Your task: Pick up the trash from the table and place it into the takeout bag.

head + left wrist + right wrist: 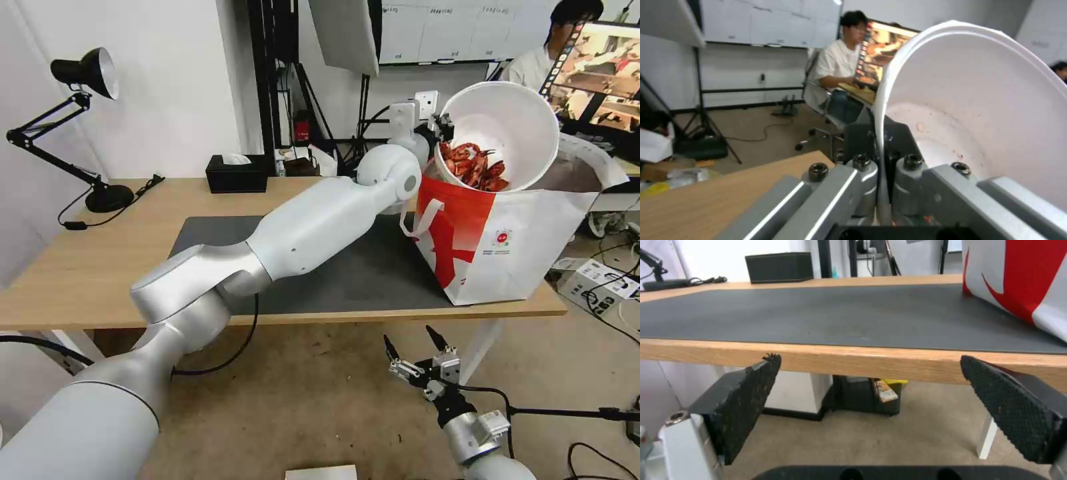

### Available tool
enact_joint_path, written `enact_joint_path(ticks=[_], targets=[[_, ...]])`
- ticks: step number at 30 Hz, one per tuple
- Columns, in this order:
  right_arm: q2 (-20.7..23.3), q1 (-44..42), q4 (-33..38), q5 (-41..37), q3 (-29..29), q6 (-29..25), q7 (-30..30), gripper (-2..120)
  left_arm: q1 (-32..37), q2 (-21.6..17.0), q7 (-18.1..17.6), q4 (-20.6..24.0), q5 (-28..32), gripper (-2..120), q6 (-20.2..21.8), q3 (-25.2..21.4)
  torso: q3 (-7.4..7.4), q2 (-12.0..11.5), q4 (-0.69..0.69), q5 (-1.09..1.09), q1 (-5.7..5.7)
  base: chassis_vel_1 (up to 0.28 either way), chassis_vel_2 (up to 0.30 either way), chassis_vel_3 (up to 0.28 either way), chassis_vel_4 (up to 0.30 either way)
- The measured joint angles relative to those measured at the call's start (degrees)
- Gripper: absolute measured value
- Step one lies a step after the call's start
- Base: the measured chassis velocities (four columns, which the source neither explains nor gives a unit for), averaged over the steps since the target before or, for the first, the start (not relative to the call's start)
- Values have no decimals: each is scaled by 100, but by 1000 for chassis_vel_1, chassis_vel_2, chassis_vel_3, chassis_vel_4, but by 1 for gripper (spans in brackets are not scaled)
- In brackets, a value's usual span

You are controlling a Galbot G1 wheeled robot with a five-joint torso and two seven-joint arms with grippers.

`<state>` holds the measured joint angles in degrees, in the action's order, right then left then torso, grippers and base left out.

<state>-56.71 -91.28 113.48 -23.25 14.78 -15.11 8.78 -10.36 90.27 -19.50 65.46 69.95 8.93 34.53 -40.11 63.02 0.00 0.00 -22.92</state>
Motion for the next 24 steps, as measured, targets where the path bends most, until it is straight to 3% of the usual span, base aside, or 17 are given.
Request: enact_joint_path(ticks=[13, 19, 24], targets=[[1, 0, 0, 0, 0, 0, 0, 100, -62, -321, 631, 152, 49, 0, 683, 364, 0, 0, 1, 0, 0, 0, 0, 0, 0], [0, 0, 0, 0, 0, 0, 0, 100, -64, -434, 732, 124, 50, 1, 910, 399, 0, 0, 0, -1, 0, 0, 0, 0, 0], [0, 0, 0, 0, 0, 0, 0, 100, -43, -560, 855, 199, 49, 19, 1096, 412, 0, 0, 1, -1, 0, 0, 0, 0, 0]])
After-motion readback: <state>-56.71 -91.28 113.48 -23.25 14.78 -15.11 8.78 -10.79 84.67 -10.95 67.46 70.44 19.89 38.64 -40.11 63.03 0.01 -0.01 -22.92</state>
